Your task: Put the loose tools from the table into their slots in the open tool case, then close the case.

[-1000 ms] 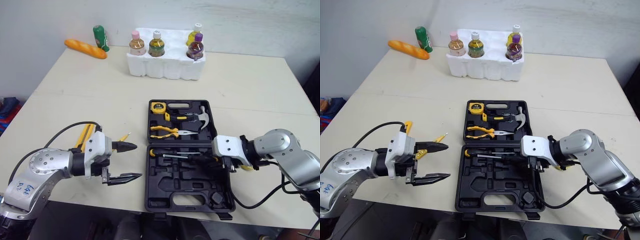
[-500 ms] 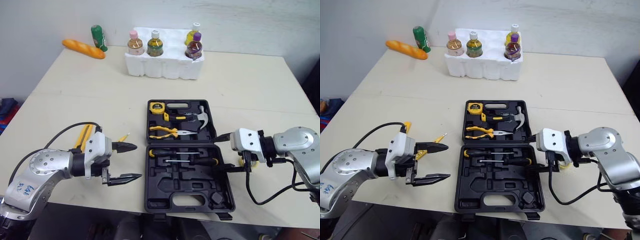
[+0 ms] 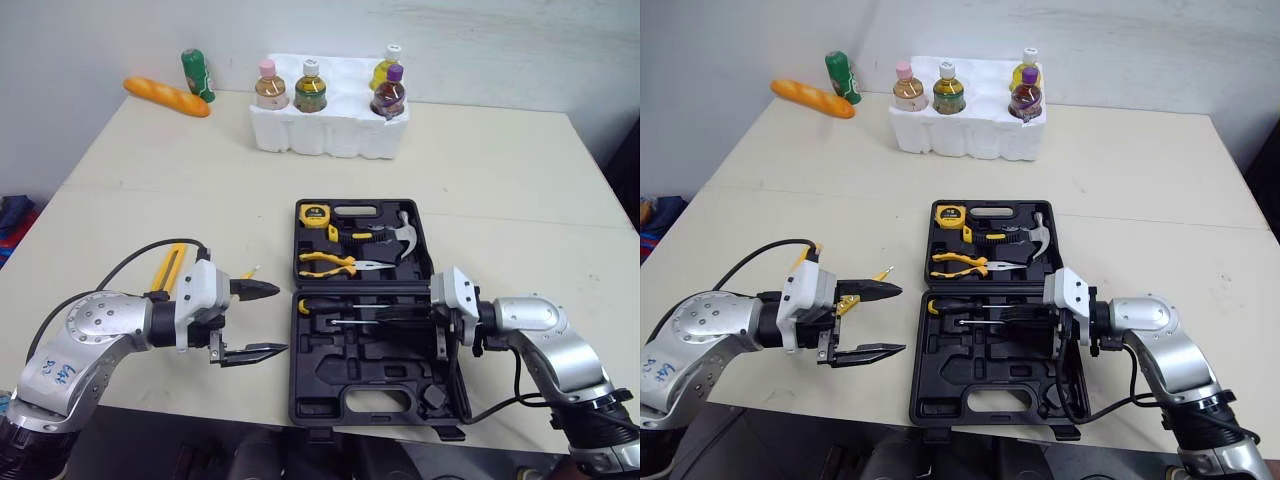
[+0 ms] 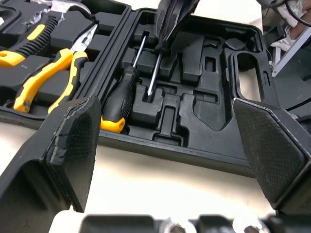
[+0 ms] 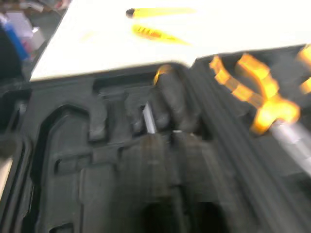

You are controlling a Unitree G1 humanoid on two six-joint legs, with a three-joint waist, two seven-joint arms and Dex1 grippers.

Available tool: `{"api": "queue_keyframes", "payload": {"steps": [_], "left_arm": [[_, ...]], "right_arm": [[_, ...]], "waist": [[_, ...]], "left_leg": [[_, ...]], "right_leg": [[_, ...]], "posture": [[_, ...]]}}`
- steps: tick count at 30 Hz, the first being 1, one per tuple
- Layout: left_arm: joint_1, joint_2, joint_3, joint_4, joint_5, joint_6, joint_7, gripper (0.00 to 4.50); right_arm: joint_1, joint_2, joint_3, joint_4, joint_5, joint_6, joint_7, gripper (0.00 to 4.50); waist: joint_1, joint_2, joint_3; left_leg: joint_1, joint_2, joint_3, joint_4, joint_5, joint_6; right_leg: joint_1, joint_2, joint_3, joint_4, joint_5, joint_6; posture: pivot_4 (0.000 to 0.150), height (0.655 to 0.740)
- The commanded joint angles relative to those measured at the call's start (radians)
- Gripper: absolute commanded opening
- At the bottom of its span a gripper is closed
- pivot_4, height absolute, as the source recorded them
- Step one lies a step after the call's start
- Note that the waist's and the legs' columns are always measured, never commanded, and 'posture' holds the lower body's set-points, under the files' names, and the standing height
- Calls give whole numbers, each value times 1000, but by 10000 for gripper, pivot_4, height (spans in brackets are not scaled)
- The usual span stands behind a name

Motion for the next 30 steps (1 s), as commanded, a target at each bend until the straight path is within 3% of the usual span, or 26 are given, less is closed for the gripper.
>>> {"api": "queue_keyframes", "payload": {"steps": [1,8,16,22,25,30], "left_arm": [[-7,-2,11,-12,2,-13,-3,45000],[-1,-5,11,-20,3,-9,2,45000],[2,-6,12,-21,9,-9,11,45000],[-19,4,9,-1,13,-9,-5,45000],[-33,6,9,9,18,-9,-9,45000],[-18,6,44,35,45,-38,1,45000]], "right_arm": [[9,5,-6,14,-14,-48,1,439],[24,10,28,106,-81,-64,-38,439],[19,-22,141,64,-160,88,-77,439],[-3,-11,177,48,-190,101,-101,439],[1,-5,150,34,-158,76,-104,439],[36,-10,-58,-45,45,65,-77,439]], "waist": [[0,0,0],[-2,-1,0],[-6,-5,-3],[-23,-11,-7],[-24,-11,-7],[-19,-5,-3]], "left_leg": [[0,0,0,0,0,0],[2,0,0,0,0,0],[7,2,0,-1,-1,3],[20,3,1,-7,-4,-3],[22,4,1,-9,-5,-4],[19,3,0,-9,-3,1]], "right_leg": [[0,0,0,0,0,0],[1,0,1,1,0,0],[5,0,0,1,4,-2],[17,0,0,-3,3,-6],[19,0,-1,-4,3,-7],[17,0,-2,-7,3,-7]], "posture": [[1500,7400],[1500,7400],[1500,7400],[1500,7400],[1500,7400],[1500,7400]]}}
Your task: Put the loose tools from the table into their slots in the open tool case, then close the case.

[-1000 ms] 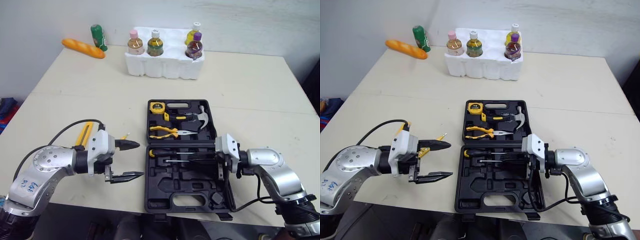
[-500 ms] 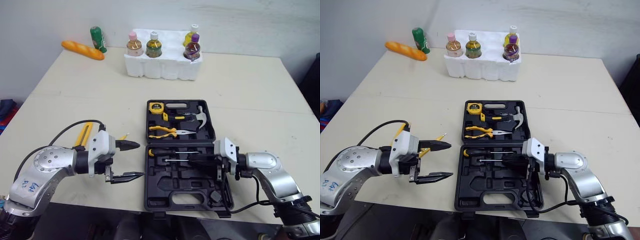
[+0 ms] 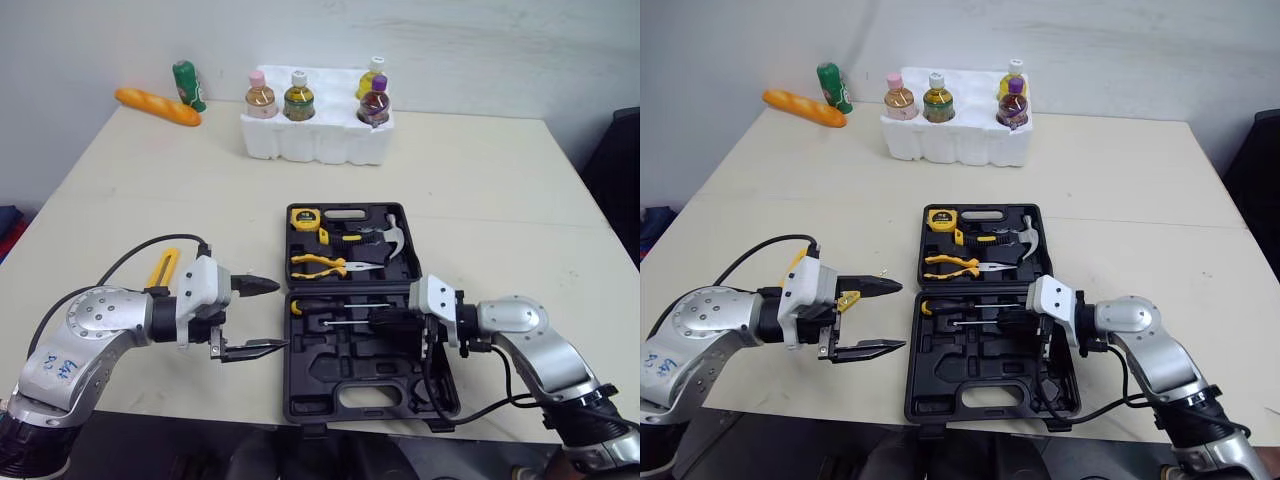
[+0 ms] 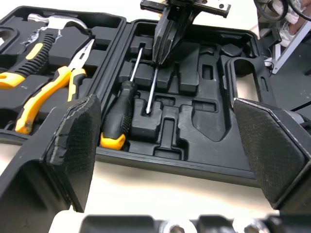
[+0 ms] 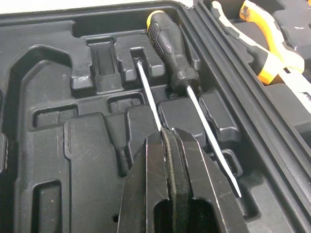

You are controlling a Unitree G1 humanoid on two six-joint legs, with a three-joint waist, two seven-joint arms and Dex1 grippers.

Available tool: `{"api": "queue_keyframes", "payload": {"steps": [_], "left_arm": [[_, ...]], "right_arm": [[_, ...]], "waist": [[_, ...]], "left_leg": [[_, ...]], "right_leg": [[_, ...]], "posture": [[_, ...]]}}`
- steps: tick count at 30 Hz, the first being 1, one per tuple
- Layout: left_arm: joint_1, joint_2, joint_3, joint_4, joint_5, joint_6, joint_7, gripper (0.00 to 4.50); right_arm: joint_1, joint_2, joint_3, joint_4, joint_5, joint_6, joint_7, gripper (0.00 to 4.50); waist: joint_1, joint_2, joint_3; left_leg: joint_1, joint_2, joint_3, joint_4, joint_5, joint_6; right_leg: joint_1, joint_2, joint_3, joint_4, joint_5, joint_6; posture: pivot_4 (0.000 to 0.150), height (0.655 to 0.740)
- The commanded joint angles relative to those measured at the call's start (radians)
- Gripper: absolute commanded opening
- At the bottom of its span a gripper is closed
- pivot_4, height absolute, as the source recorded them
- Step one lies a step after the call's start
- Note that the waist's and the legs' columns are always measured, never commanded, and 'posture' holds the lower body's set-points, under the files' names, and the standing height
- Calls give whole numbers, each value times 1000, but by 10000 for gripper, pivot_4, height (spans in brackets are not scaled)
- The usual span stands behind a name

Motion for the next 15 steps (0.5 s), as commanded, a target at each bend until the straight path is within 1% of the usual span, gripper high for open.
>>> {"api": "queue_keyframes", "payload": {"steps": [1,3,5,6,8,9,10,11,12,13,14,15], "left_arm": [[12,7,54,20,28,-42,12,45000],[20,4,83,52,43,-50,30,45000],[36,6,122,84,63,-62,54,45000],[40,6,131,91,69,-67,58,45000],[49,-3,166,111,75,-80,76,45000],[60,-14,213,140,78,-86,106,45000],[67,-22,246,161,79,-91,128,45000],[84,-37,315,214,77,-92,169,45000],[112,-42,383,293,99,-132,193,45000],[131,-44,424,345,116,-163,205,45000],[139,-40,468,402,125,-188,215,45000],[144,-38,490,433,129,-208,217,45000]], "right_arm": [[31,-33,-141,-59,118,39,14,439],[59,-88,-204,-87,176,98,43,439],[93,-139,-265,-95,182,131,35,439],[102,-152,-280,-99,182,138,28,439],[125,-171,-343,-99,200,152,12,439],[148,-188,-416,-84,219,169,4,439],[164,-200,-467,-74,232,182,-1,6464],[196,-220,-556,-19,202,132,-11,9395],[218,-227,-660,61,169,56,-45,13104],[231,-229,-724,116,145,-1,-69,18215],[257,-239,-777,186,102,-89,-87,23672],[273,-243,-801,230,77,-148,-92,28060]], "waist": [[2,4,3],[4,5,3],[9,6,3],[12,6,4],[12,6,4],[12,6,4],[13,7,4],[14,7,5],[15,7,5],[16,7,5],[15,7,5],[15,6,5]], "left_leg": [[-1,0,0,0,-1,1],[-6,0,1,0,-2,1],[-11,0,1,0,-2,0],[-17,0,1,1,-1,-2],[-21,1,1,3,0,-3],[-21,1,1,3,0,-3],[-21,1,2,2,0,-3],[-22,1,3,2,0,-2],[-21,1,4,3,-1,-2],[-21,0,4,3,-1,-2],[-21,0,6,3,-1,-1],[-20,0,7,3,-2,-1]], "right_leg": [[0,0,0,-1,0,0],[-5,0,0,-3,0,1],[-11,0,1,-4,0,2],[-17,0,1,-3,0,2],[-20,2,1,-3,-1,3],[-21,2,2,-3,-1,3],[-21,2,2,-3,-1,4],[-21,2,3,-4,-1,4],[-21,2,4,-4,-1,5],[-21,1,4,-4,-1,5],[-21,1,5,-4,-2,5],[-21,2,5,-5,-2,5]], "posture": [[1500,7400],[1500,7400],[1500,7400],[1500,7400],[1500,7400],[1500,7400],[1500,7400],[1500,7400],[1500,7400],[1500,7400],[1500,7400],[1500,7400]]}}
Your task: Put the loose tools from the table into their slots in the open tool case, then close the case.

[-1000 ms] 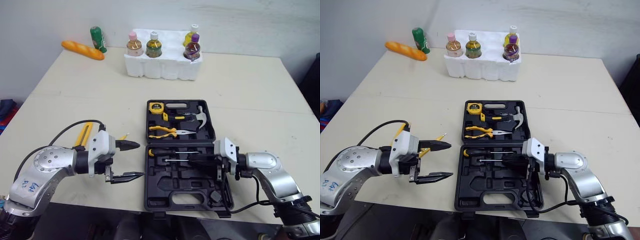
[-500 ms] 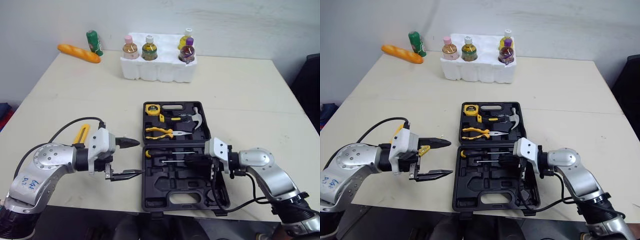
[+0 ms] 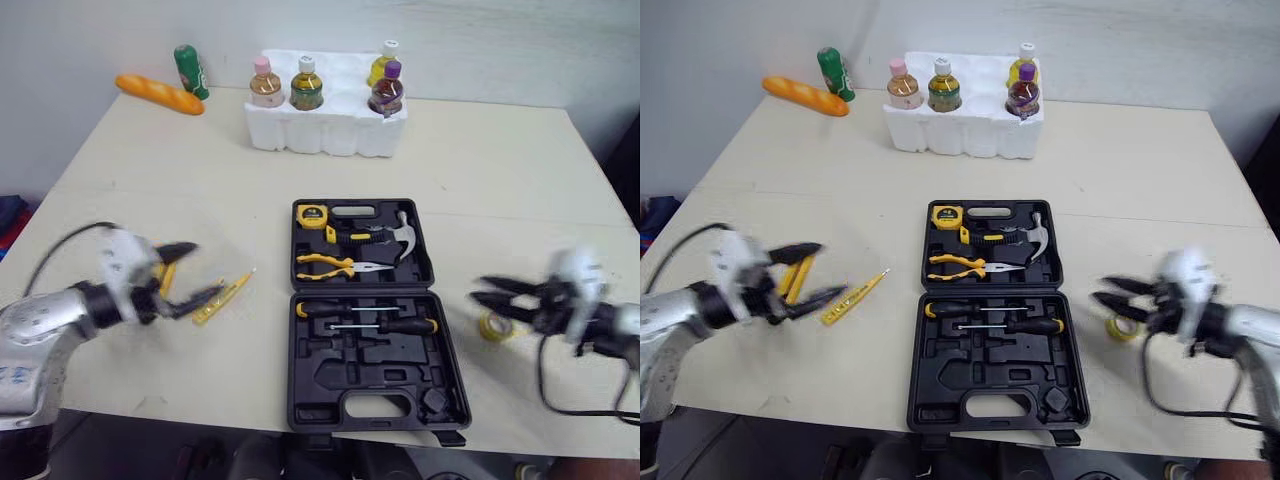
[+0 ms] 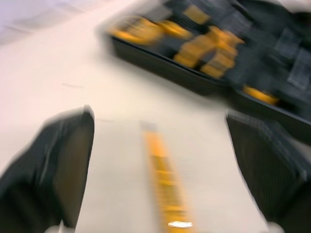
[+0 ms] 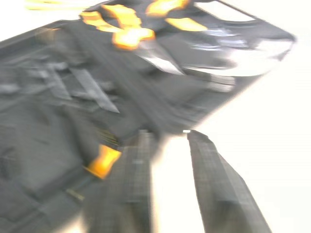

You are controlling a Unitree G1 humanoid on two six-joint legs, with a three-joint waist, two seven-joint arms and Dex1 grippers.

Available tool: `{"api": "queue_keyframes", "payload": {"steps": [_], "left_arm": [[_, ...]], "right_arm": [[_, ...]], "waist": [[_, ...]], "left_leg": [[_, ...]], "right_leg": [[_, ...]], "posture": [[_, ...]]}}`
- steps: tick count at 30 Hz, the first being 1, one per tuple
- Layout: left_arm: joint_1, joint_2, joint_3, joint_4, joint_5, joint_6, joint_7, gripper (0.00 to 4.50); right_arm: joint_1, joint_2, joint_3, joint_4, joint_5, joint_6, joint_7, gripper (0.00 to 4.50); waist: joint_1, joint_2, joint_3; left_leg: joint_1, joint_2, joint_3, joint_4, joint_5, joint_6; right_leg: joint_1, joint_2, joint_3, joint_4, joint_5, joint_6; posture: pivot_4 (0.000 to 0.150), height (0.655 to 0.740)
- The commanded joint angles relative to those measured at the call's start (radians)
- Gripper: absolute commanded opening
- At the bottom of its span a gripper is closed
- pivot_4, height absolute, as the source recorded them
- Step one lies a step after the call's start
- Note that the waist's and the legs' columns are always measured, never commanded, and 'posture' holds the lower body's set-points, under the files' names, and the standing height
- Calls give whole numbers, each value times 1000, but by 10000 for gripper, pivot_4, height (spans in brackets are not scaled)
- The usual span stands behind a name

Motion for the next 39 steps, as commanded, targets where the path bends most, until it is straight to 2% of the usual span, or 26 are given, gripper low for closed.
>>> {"api": "queue_keyframes", "payload": {"steps": [1,3,4,10,15,19,23,28,31,34,39], "left_arm": [[13,12,139,136,27,-84,41,45000],[3,28,172,199,49,-121,63,45000],[-5,45,191,249,72,-144,86,45000],[-14,105,322,511,182,-247,318,45000],[29,105,406,593,189,-229,422,45000],[80,92,422,594,184,-226,436,45000],[85,81,414,569,166,-216,426,45000],[80,72,380,543,163,-237,387,45000],[78,76,353,492,157,-228,357,45000],[86,67,330,366,105,-151,308,45000],[125,56,267,136,-11,-20,173,45000]], "right_arm": [[62,-29,-168,168,-84,-211,-24,33162],[85,-34,-203,260,-97,-281,-14,43231],[86,-36,-231,336,-107,-332,-33,44186],[58,-108,-337,837,-182,-652,-284,44186],[68,-158,-355,1066,-169,-729,-397,44186],[84,-175,-364,1161,-143,-755,-459,44186],[77,-176,-359,1195,-122,-763,-464,44186],[26,-170,-352,1192,-93,-738,-439,44186],[-85,-156,-320,1141,-48,-641,-307,44186],[-177,-96,-288,964,65,-486,-112,44186],[-177,-25,-219,706,124,-339,-2,44186]], "waist": [[0,-2,1],[-1,-6,1],[-1,-7,1],[-10,-6,1],[-32,-5,1],[-47,-6,1],[-50,-7,2],[-52,-7,2],[-56,-8,2],[-63,-8,2],[-47,-7,2]], "left_leg": [[1,0,1,-1,0,0],[2,1,1,-2,-1,-1],[2,1,1,-3,-1,-1],[5,0,5,-3,-2,0],[6,0,7,-4,-1,0],[9,0,9,-4,-1,-1],[21,0,15,-6,-1,-2],[23,0,17,-6,-1,-3],[23,0,18,-6,-1,-3],[23,0,18,-6,-1,-3],[20,1,17,-7,2,-3]], "right_leg": [[0,0,0,-1,0,0],[1,0,1,-2,0,0],[1,0,1,-2,0,0],[2,-2,3,-2,1,1],[2,-1,5,-1,1,1],[2,-1,7,3,1,2],[9,-1,12,6,1,2],[8,-1,15,10,3,3],[7,-1,16,11,4,3],[7,-1,16,12,5,3],[5,0,16,11,4,3]], "posture": [[1500,7400],[1500,7400],[1500,7400],[1500,7400],[1500,7400],[1500,7400],[1500,7400],[1500,7400],[1500,7400],[1500,7400],[1500,7400]]}}
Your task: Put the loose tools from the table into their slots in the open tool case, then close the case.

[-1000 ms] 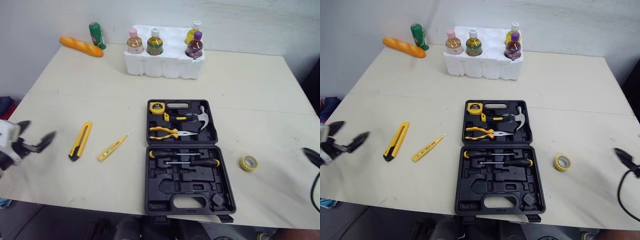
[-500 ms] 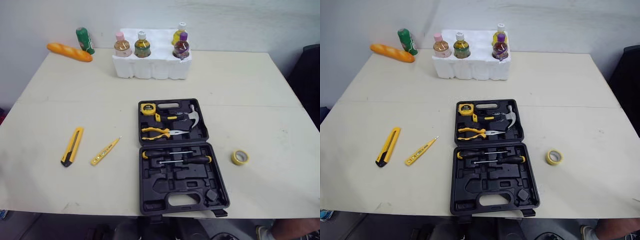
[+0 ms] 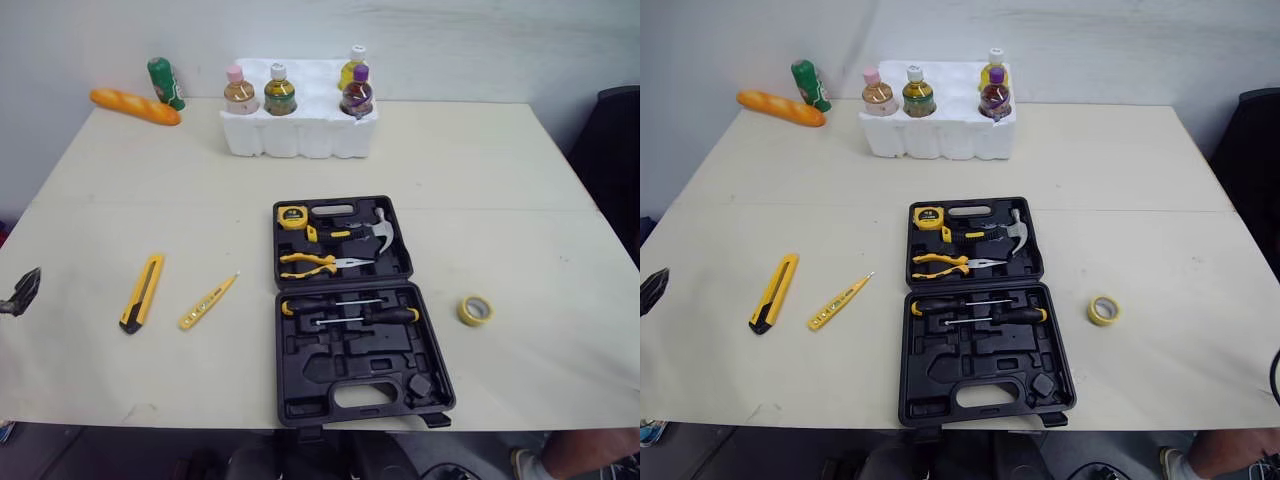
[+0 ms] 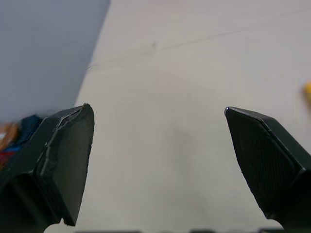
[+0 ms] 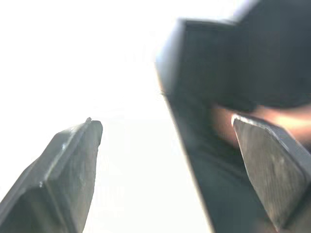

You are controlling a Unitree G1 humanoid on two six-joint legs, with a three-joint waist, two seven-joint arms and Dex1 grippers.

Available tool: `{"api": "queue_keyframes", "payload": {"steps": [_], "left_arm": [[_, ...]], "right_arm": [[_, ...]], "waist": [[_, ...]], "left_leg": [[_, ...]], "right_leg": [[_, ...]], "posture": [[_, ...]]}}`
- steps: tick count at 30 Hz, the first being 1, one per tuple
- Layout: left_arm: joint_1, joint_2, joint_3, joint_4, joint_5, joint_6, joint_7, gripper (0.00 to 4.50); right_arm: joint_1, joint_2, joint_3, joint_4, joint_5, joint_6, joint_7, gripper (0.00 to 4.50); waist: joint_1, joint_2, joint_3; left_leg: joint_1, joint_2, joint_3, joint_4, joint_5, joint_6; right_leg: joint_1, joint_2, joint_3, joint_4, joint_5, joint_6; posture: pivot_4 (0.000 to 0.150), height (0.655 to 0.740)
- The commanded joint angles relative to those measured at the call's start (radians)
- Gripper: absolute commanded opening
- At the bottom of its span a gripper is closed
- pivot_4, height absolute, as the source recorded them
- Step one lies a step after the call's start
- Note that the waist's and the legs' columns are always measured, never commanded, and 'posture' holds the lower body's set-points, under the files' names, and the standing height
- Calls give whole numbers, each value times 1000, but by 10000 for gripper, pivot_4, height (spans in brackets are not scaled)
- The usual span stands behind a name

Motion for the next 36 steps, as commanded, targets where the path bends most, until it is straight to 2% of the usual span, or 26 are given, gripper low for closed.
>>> {"api": "queue_keyframes", "payload": {"steps": [1,3,4,10,15,17,23,28,36], "left_arm": [[37,-2,-52,-195,-100,72,-125,45000],[58,9,-94,-277,-114,86,-181,45000],[68,17,-117,-310,-111,99,-199,45000],[116,69,-255,-408,-40,118,-293,45000],[60,43,-338,-455,-56,217,-246,45000],[49,43,-379,-466,-18,235,-220,45000],[-2,-18,-468,-503,27,302,-118,45000],[-47,-44,-488,-489,47,357,-66,45000],[-99,-54,-583,-508,74,425,-61,45000]], "right_arm": [[-9,54,31,-251,97,90,59,44186],[-45,106,48,-442,199,215,17,44186],[-45,116,75,-508,198,231,32,44186],[0,124,243,-713,75,129,175,44186],[69,129,336,-863,103,174,265,44186],[93,137,371,-932,102,176,283,44186],[104,170,404,-1010,104,196,250,44186],[146,155,403,-1082,187,320,260,44186],[142,198,433,-1105,113,207,276,44186]], "waist": [[5,0,0],[6,1,0],[7,2,1],[11,2,1],[18,2,1],[22,2,1],[26,2,1],[35,2,1],[33,2,1]], "left_leg": [[0,0,0,-1,-1,0],[-2,1,0,-2,-1,-1],[-3,0,0,-2,-1,-1],[-5,1,0,-3,-2,0],[-6,0,1,-2,-3,1],[-6,0,1,-2,-3,1],[-5,1,0,-1,-2,1],[-5,1,0,-1,-2,1],[-5,0,0,1,-2,2]], "right_leg": [[0,0,0,-1,-1,0],[-1,1,0,-3,-1,0],[-2,0,0,-3,-1,0],[-4,1,1,-6,-1,0],[-3,1,1,-8,-1,0],[-3,1,1,-7,-1,0],[-3,1,2,-6,-1,0],[-3,1,2,-6,-1,0],[-3,1,2,-4,-1,1]], "posture": [[1500,7400],[1500,7400],[1500,7400],[1500,7400],[1500,7400],[1500,7400],[1500,7400],[1500,7400],[1500,7400]]}}
